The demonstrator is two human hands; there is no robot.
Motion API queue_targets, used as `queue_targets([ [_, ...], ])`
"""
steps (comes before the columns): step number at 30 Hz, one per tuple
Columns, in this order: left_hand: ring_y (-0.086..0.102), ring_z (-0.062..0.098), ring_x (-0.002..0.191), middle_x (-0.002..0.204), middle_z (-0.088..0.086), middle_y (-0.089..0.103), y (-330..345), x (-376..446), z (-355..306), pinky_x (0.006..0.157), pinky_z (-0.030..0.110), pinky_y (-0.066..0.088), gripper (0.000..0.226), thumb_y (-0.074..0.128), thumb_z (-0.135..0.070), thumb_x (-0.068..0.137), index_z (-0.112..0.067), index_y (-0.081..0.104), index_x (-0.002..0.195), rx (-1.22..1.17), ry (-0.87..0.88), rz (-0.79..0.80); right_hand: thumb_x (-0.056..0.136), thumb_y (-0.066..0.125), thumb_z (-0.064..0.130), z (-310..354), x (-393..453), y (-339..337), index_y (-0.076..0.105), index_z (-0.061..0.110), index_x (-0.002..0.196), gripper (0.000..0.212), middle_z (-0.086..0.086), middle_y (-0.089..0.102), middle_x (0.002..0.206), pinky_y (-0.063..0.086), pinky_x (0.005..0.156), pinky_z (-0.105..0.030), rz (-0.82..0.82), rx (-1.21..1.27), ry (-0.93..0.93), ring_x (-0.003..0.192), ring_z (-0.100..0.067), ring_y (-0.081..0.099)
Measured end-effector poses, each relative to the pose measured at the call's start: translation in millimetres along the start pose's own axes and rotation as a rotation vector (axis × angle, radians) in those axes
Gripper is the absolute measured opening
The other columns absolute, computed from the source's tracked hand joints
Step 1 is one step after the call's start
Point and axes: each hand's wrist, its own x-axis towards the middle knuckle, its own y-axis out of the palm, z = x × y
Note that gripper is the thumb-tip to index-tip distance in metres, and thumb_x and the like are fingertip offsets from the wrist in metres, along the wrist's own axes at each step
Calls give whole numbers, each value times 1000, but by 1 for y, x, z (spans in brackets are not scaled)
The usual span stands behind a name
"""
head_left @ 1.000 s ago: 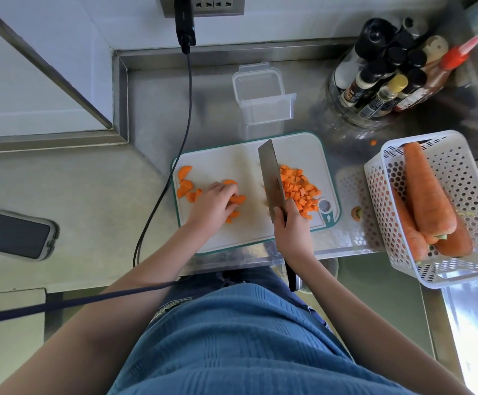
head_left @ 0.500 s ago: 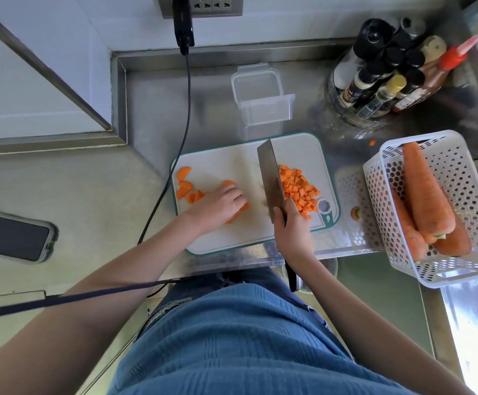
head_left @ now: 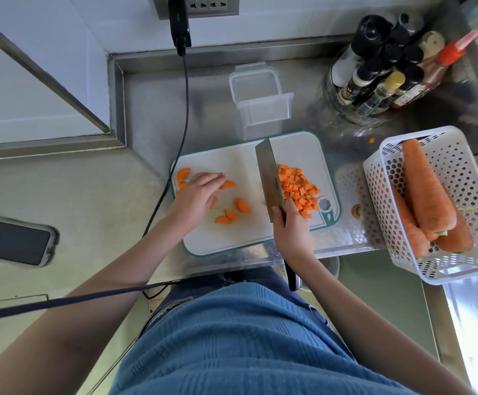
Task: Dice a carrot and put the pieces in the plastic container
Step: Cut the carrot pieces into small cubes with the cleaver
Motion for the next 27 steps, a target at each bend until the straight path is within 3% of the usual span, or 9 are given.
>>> queue_targets([
  [3,52,32,110,121,11,62,2,13,-3,94,39,44,41,65,3,81,-4,62,121,56,10,93,102,39,22,2,1,0,40,10,89,18,-4,48,61,31,47,-31,6,-3,-7,51,-21,42],
  [7,55,31,97,100,9,65,1,25,-4,83,43,48,23,69,-2,79,-5,69,101,67,0,113,102,39,22,3,2,0,41,9,90,17,-8,52,65,32,48,-33,2,-4,-21,52,-23,43],
  [12,59,28,89,94,10,64,3,24,-8,76,37,49,16,67,-9,81,-4,67,97,22,-78,82,101,39,22,1,1,2,42,8,92,18,-10,52,65,33,48,-34,-2,4,-23,53,-25,44],
  [15,58,17,71,88,6,60,3,17,-22,68,27,48,25,69,-7,76,-7,67,101,-144,-217,-58,101,39,22,0,1,3,43,6,94,19,-12,53,65,33,49,-35,-4,11,-18,54,-28,46],
  [18,55,11,72,92,1,56,7,12,-41,71,17,43,28,70,-8,78,-11,69,105,-260,-320,-61,101,39,22,0,0,4,44,6,94,18,-10,52,64,33,50,-34,-6,13,-11,55,-28,46],
  [21,56,12,71,91,2,58,13,10,-51,68,19,46,21,73,-14,78,-10,68,98,-310,-439,-60,101,39,22,2,1,3,43,6,93,19,-12,54,66,33,50,-34,-6,16,-7,56,-27,46],
  [24,63,19,67,83,4,62,17,8,-58,52,30,54,20,76,-17,77,-8,63,88,-483,-613,-60,101,39,23,4,2,3,42,7,91,19,-14,55,68,33,50,-34,-8,32,-2,56,-26,46],
  [27,64,19,63,74,3,61,19,7,-62,43,22,50,23,78,-17,76,-6,59,84,-595,-731,-46,101,39,22,5,1,3,41,8,90,18,-8,50,64,33,50,-34,-5,35,2,54,-23,43],
])
